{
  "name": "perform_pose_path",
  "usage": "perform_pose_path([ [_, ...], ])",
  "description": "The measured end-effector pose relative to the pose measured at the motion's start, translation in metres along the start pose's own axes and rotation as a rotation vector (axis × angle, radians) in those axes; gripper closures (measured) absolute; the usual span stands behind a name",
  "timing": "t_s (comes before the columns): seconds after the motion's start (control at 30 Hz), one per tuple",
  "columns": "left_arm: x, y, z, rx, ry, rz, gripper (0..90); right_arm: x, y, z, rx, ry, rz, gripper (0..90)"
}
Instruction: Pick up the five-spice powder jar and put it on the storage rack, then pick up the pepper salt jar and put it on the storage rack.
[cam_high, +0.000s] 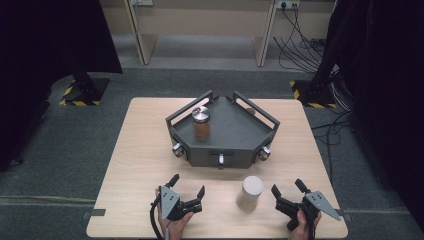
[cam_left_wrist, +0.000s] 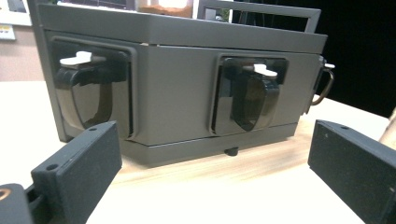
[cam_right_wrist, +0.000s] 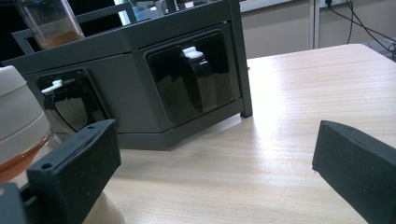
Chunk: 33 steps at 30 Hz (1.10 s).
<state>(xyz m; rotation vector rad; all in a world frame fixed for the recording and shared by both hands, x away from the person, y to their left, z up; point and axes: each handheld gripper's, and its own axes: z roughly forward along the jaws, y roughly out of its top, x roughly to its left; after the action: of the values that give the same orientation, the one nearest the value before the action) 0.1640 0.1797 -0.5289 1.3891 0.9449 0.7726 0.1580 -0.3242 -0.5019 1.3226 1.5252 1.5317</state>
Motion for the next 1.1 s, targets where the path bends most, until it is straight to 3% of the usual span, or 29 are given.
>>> perform_pose_path([
  [0.4,-0.0044,-0.0011,-0.0020,0.003,-0.007,0.046,3.7,-0.0007,-0.0003,-0.0009,-0.002,-0.001,0.004,1.1],
  [1.1,-0.0025,-0.0053,-0.0046,-0.021,-0.016,0.035,3.0,-0.0012,-0.0001,-0.0007,0.000,0.001,0.009,1.1],
])
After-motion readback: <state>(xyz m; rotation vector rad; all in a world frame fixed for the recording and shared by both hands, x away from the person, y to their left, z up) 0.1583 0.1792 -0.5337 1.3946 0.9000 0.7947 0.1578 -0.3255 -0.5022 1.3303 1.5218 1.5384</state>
